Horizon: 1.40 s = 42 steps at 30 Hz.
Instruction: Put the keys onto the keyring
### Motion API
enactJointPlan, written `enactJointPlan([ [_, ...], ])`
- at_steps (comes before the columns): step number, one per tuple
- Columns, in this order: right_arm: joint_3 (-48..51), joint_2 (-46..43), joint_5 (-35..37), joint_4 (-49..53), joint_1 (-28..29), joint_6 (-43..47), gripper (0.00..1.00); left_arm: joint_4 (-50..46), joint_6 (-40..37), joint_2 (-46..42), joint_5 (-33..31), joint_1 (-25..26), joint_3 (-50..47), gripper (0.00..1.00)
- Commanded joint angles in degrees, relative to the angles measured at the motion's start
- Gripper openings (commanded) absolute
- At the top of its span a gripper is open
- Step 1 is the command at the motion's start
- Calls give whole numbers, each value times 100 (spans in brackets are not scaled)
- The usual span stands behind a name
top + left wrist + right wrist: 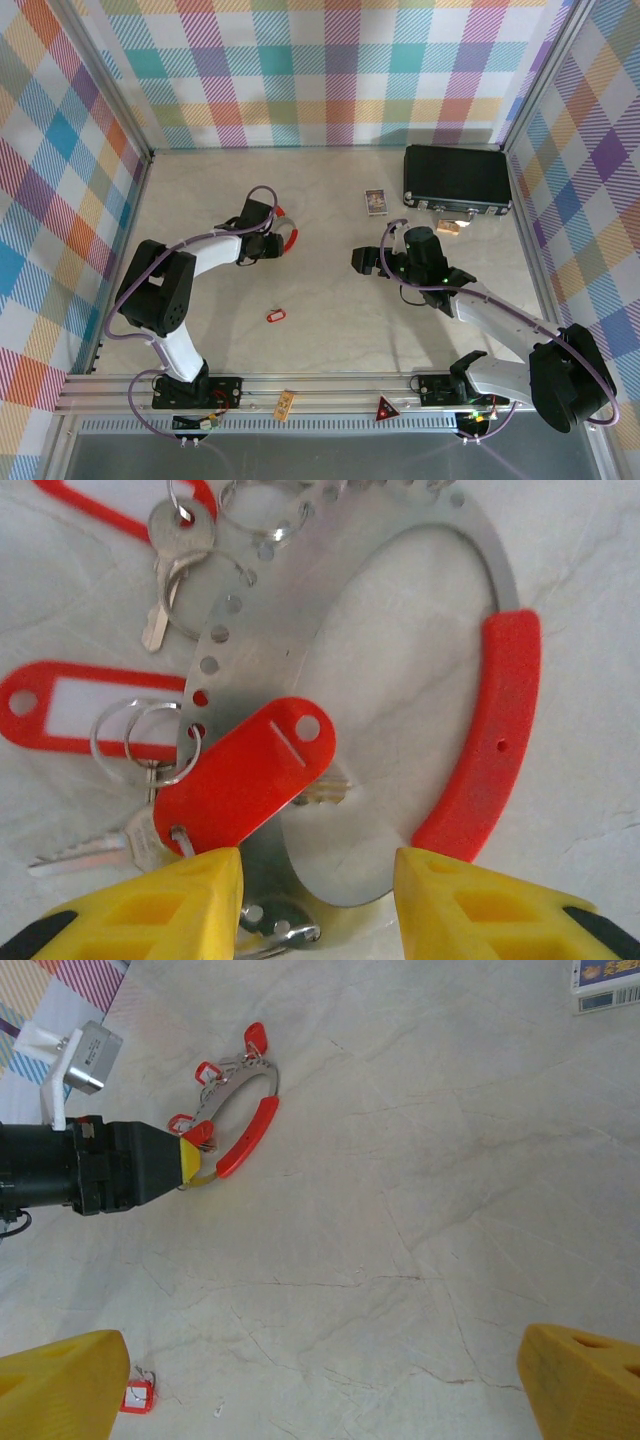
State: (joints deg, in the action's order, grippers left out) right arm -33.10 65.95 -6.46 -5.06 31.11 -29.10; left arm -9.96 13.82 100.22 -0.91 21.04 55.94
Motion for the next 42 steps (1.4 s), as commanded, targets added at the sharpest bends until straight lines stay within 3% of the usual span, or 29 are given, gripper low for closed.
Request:
enactJointPlan([
  [1,-204,43,57,-92,44,117,99,2,-72,-188,70,40,-176,44],
  [15,-205,19,119,-65,54,142,99,-163,-36,-605,-231,181,-529,41],
  [25,-210,-3,162,-34,68,151,99,-322,-73,-452,-506,278,-479,37],
  [27,-205,-13,171,-33,71,157,99,-339,-85,-449,-544,296,-465,28],
  [33,-212,-21,189,-30,73,159,99,-384,-75,-447,-694,355,-479,25],
  [36,-213,-8,189,-30,79,159,99,-384,-67,-503,-804,375,-503,13],
  [38,-214,-4,189,-30,82,167,99,-393,-69,-563,-845,396,-519,0],
  [42,-207,-9,189,-34,79,170,99,-442,-64,-690,-1004,473,-511,0],
])
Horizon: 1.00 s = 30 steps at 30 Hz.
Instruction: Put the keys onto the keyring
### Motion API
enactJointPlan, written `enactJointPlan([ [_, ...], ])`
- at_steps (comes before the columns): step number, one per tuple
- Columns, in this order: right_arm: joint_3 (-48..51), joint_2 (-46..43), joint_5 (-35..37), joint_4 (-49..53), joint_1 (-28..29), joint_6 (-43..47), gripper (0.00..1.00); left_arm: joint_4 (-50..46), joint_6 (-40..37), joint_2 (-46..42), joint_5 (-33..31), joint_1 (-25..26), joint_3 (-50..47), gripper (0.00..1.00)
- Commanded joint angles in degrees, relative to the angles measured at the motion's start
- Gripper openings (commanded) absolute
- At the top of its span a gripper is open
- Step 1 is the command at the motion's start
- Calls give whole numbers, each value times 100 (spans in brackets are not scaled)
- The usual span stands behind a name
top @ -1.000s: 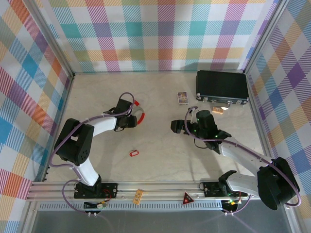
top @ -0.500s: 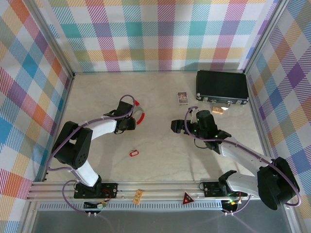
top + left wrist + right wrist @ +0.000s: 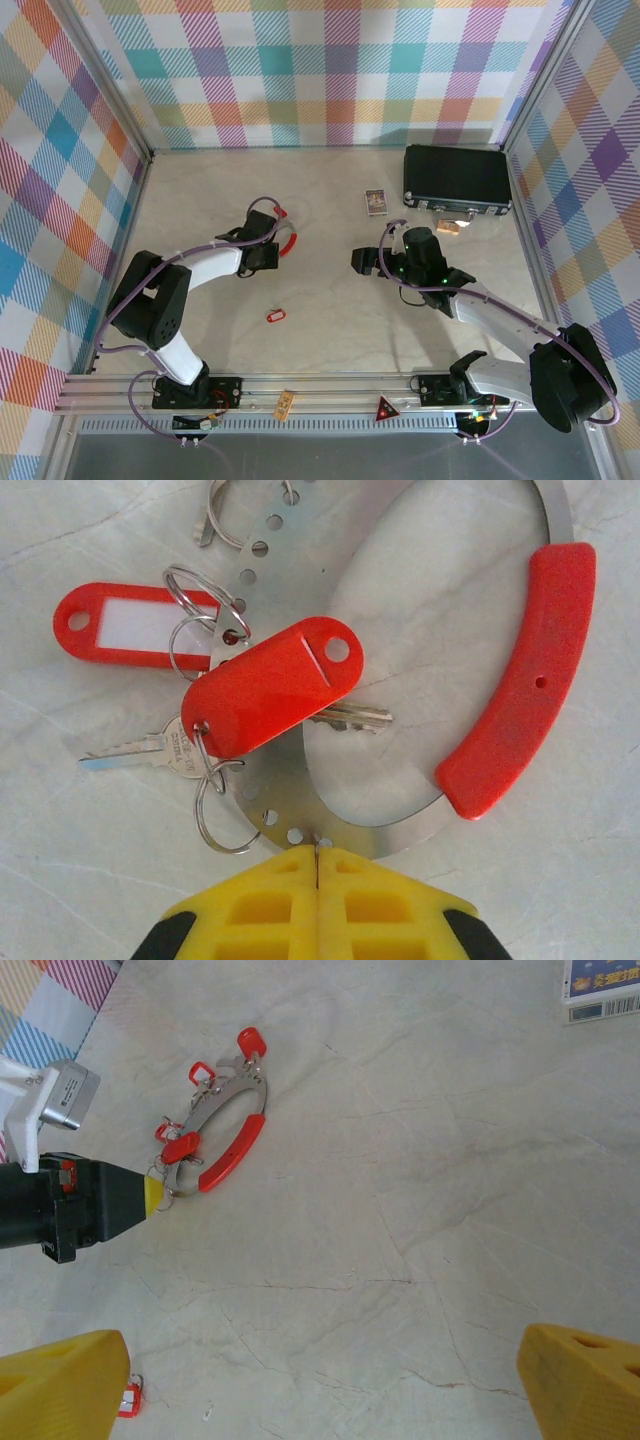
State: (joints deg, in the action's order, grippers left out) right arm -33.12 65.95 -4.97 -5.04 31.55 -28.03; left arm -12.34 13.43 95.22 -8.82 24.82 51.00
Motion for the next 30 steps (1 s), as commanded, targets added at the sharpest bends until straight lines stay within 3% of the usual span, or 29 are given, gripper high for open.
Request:
enactJointPlan([
  [1,-199,-16,40,-39,36,62,99,-239,-33,-233,-303,133,5,0],
  [10,68,-457,708,-234,37,-42,99,-271,-410,-790,-1838,1077,219,0],
  [14,228,-826,1191,-281,50,-279,99,-80,-716,-1023,-2228,1477,319,0],
  [20,679,-1263,1226,-768,42,73,99,473,-1237,-1334,-2155,1835,356,0],
  [30,974,-1626,923,-1155,35,339,99,633,-1306,-1693,-1363,1852,384,0],
])
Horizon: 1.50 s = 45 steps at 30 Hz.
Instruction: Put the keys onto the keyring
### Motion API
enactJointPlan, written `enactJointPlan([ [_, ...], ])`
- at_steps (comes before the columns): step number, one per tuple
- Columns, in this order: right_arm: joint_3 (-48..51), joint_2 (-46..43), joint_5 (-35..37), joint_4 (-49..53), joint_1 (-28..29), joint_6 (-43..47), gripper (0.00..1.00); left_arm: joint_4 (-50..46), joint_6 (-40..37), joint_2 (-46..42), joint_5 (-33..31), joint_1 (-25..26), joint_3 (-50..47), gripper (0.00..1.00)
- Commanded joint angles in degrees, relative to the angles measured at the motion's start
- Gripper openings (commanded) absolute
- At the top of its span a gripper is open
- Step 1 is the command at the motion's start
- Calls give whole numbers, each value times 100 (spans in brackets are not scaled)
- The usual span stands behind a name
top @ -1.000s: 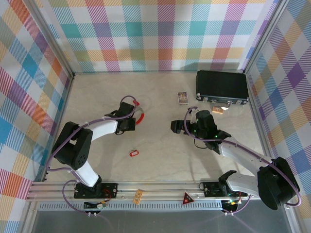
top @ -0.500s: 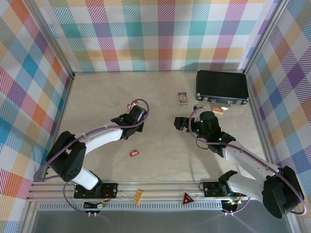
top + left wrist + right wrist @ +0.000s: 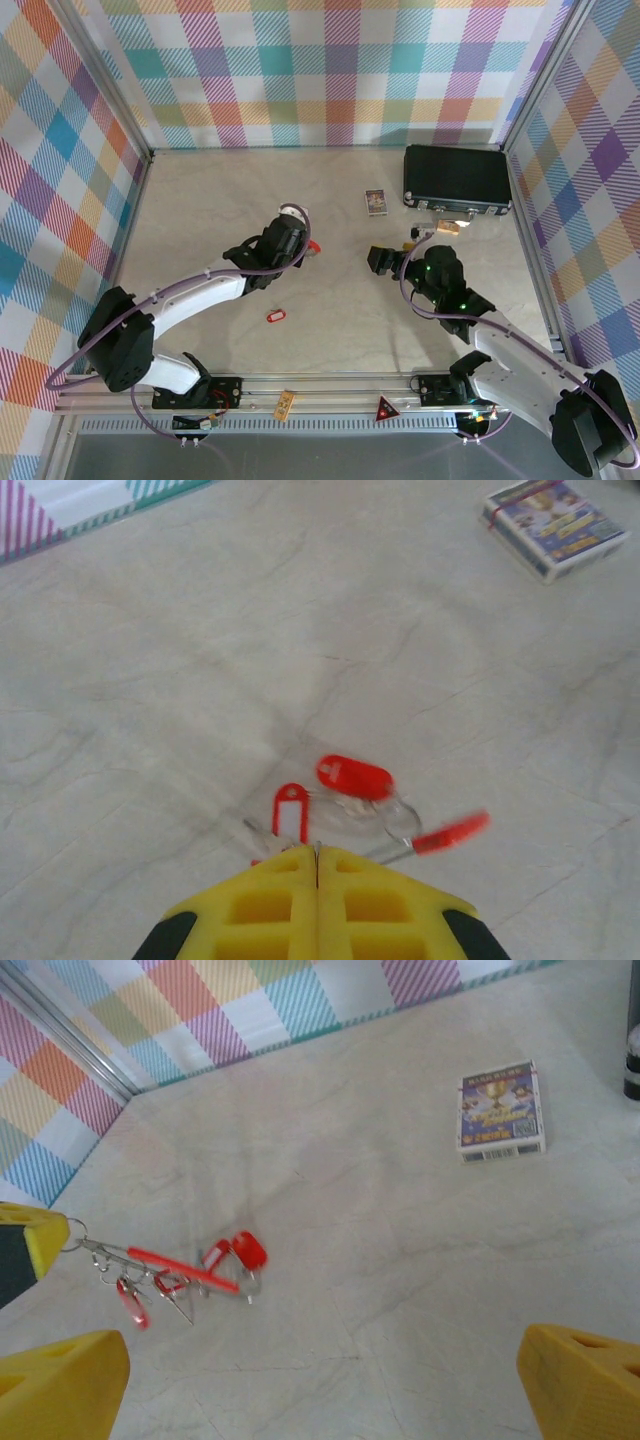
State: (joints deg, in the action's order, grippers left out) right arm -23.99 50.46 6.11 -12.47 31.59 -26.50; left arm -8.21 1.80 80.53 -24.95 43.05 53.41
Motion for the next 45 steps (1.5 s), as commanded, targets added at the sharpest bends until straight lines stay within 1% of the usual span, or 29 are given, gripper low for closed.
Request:
enactJointPlan([
  [1,53,-59,-272,-419,35,213,99,296,-177,-274,335,24,127,0],
  [3,-3,-4,-425,-392,31,259,99,526,-339,-346,582,28,70,0],
  [8,-247,124,-822,-275,41,399,100,1187,-690,-305,1474,23,101,0],
  [12,-676,162,-1155,78,39,578,95,1752,-932,-103,2044,27,156,0],
  [15,-999,175,-1277,413,42,685,92,2056,-1082,30,2694,28,226,0],
  [19,-1311,227,-1386,720,32,819,83,2484,-1032,78,3709,-108,219,0],
  [23,-1543,329,-1329,967,27,927,70,2864,-665,89,4613,-456,198,0],
  [26,-1590,339,-1261,993,21,954,67,3209,-326,74,5290,-760,155,0],
  [28,-1610,366,-1336,968,-2,952,63,3539,-148,65,5543,-896,78,0],
  [30,-1668,443,-1494,933,-38,954,56,3890,-125,50,5783,-992,-43,0],
  [31,-1714,493,-1613,920,-60,962,53,4209,-120,79,5872,-1021,-163,0],
  [32,-1750,546,-1731,890,-73,978,52,4610,-75,108,5966,-1043,-316,0],
  [34,-1823,638,-1992,833,-107,1036,50,5119,170,136,6050,-1117,-477,0],
  [37,-1929,774,-2400,741,-208,1068,45,5264,364,276,6394,-1209,-437,0],
  [41,-2047,899,-2918,609,-390,1043,46,5629,458,415,6861,-1247,-451,0],
  [43,-2044,928,-3042,512,-481,976,46,5807,563,448,6940,-1255,-461,0],
  [45,-2006,913,-3131,373,-574,913,47,5792,609,455,7065,-1272,-403,0],
])
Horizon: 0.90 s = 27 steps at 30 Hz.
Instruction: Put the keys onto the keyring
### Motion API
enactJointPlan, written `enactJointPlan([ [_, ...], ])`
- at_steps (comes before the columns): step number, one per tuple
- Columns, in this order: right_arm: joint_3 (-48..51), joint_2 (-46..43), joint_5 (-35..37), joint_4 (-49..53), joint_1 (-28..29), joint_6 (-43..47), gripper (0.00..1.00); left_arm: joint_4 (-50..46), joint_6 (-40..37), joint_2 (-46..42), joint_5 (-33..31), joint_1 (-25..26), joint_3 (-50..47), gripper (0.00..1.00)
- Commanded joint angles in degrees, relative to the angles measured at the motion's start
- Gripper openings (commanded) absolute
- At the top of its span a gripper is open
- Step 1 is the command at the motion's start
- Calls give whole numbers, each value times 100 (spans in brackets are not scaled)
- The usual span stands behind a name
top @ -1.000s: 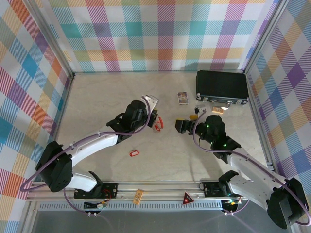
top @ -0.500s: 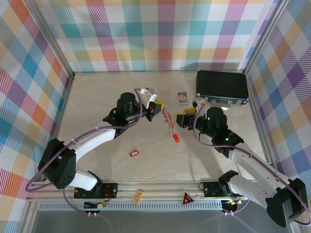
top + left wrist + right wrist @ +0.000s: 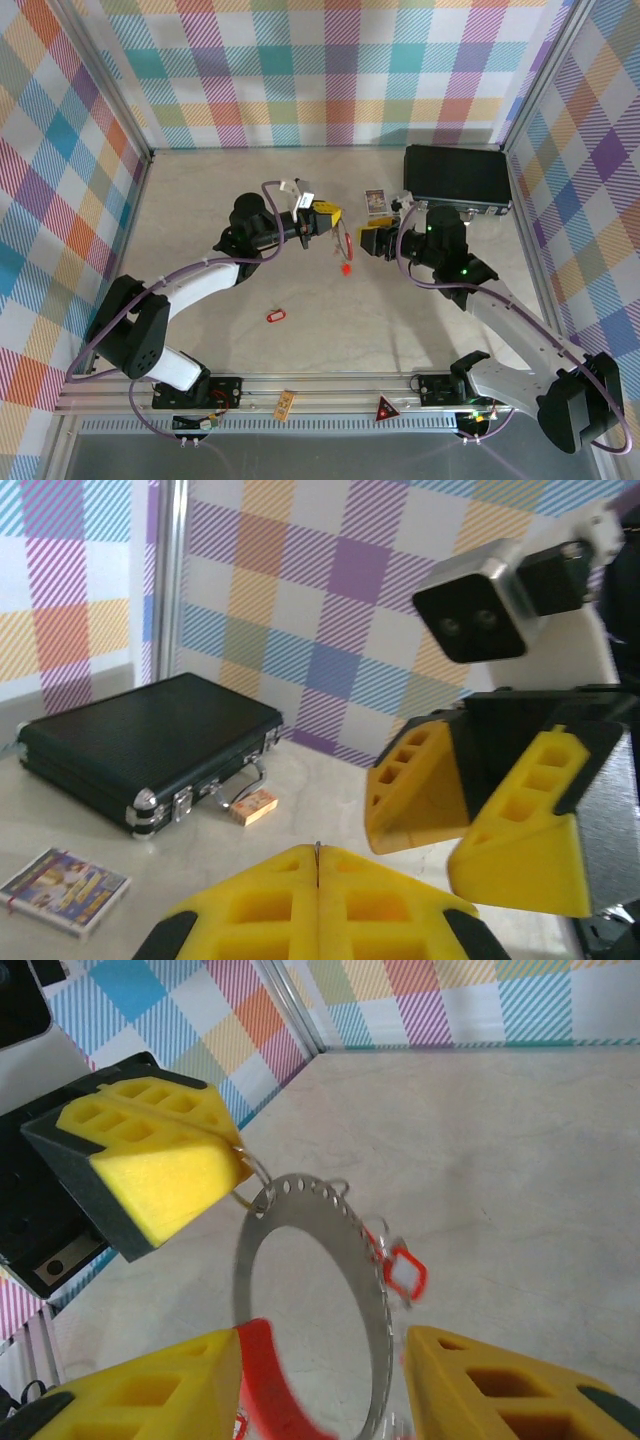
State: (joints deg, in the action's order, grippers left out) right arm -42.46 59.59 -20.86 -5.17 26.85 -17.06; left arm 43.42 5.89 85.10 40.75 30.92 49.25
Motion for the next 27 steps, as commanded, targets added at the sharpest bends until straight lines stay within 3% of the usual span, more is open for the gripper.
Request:
enactJointPlan([
  [1,-145,-16,-432,-401,-130,-79,47,624,217,-11,540,-68,31,0],
  [4,36,-98,-181,-734,-175,-71,40,693,212,-45,630,-72,15,0],
  [7,286,-241,159,-1074,-170,1,45,1088,183,-25,732,-78,-115,0],
  [10,174,-297,168,-689,-180,110,50,1441,322,47,752,-77,-161,0],
  [17,238,-259,-765,-1018,-202,130,55,1932,595,200,956,-77,-144,0],
  [22,84,-51,-1350,-1246,-215,128,48,1940,591,157,967,-71,-166,0],
  [27,-10,31,-1287,-1243,-237,89,52,1878,333,-59,674,-77,-348,0],
])
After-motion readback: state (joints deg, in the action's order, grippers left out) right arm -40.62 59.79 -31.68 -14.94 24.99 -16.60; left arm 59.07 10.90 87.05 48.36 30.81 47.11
